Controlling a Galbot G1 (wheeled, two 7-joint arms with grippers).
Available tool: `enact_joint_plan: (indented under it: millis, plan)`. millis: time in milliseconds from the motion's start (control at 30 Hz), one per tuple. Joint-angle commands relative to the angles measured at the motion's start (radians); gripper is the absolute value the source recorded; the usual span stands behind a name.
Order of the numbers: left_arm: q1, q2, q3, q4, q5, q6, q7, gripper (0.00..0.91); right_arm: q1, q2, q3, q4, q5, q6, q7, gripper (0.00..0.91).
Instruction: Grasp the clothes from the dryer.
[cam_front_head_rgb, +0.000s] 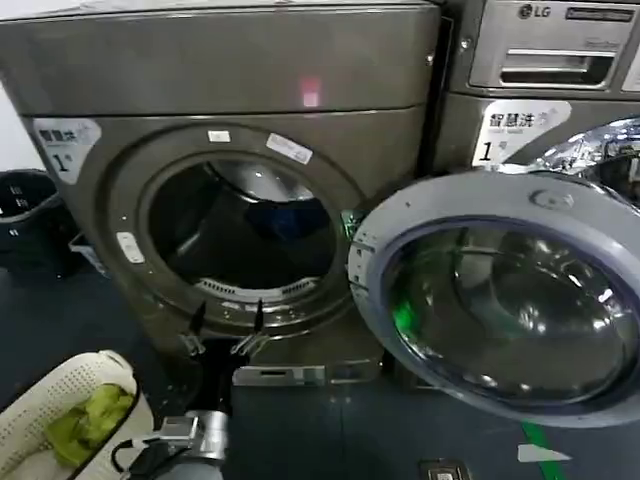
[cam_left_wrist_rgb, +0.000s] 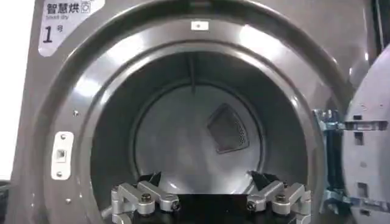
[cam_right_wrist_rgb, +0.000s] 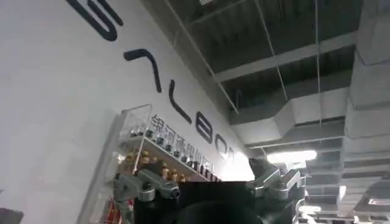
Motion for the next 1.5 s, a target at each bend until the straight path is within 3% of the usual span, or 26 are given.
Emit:
enact_joint_plan:
  millis: [33, 1500]
  plan:
    - [-0.004, 0.0, -0.001, 0.004, -0.002, 0.0, 0.001, 0.907, -0.003, 0.001, 0.006, -0.004, -0.004, 0.001, 0.0, 0.907]
    - [-0.022, -0.002, 0.012, 0.029, -0.006, -0.008, 0.025, 0.907, -0.049, 0.001, 0.078, -0.043, -0.006, 0.003, 0.001, 0.907]
